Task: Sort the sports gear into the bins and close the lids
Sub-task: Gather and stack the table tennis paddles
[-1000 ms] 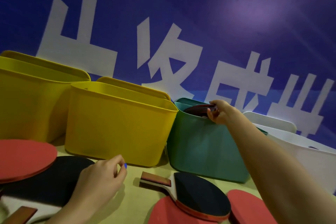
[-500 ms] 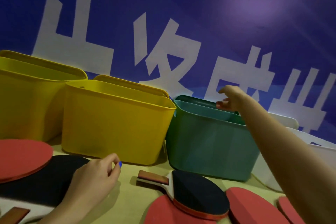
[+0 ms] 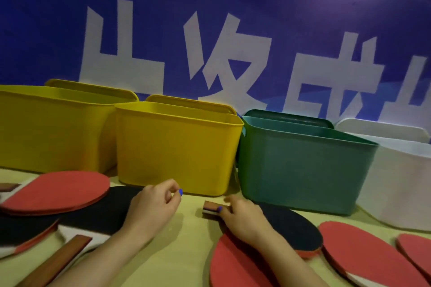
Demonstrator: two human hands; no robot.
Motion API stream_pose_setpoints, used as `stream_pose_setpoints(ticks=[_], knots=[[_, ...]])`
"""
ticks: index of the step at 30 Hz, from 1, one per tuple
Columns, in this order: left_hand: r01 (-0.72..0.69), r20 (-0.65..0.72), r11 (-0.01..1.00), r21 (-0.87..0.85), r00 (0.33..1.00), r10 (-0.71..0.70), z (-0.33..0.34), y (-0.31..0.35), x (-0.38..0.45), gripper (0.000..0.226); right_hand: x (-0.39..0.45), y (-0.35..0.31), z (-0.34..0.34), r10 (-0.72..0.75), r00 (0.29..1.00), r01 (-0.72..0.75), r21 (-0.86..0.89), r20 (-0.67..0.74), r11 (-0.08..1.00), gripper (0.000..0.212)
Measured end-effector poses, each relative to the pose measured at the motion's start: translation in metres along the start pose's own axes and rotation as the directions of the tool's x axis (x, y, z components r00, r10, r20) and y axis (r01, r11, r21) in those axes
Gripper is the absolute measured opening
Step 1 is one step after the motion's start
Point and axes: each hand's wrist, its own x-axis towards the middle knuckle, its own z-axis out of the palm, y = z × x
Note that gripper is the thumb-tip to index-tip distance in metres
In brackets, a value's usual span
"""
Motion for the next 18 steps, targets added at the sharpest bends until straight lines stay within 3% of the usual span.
stream_pose_setpoints(ticks=[5, 11, 13, 16, 18], knots=[[0.018, 0.024, 1.000, -0.008, 1.000, -0.017, 0.004, -0.001, 0.002, 0.013, -0.001, 0.002, 0.006, -0.130, 0.988, 0.148, -0.268, 0.084, 0.952, 0.039], [-0.096, -0.007, 0.995, -0.013, 0.995, 0.095, 0.004, 0.003, 0.002, 0.013, -0.006, 0.001, 0.006, -0.306, 0.952, 0.277, -0.385, -0.015, 0.881, 0.033], [-0.083, 0.010, 0.979, -0.186, 0.996, 0.086, 0.007, 0.003, 0.002, 0.019, -0.013, 0.001, 0.003, -0.392, 0.915, 0.323, -0.413, -0.092, 0.851, 0.039], [0.182, 0.150, 0.803, -0.568, 0.982, -0.117, 0.014, 0.003, 0.005, 0.032, -0.017, -0.005, -0.006, -0.514, 0.740, 0.374, -0.370, -0.433, 0.850, 0.050], [0.448, 0.400, 0.614, -0.651, 0.889, -0.224, 0.016, 0.007, 0.004, 0.059, -0.022, -0.014, -0.013, -0.532, 0.629, 0.433, -0.313, -0.566, 0.845, 0.054]])
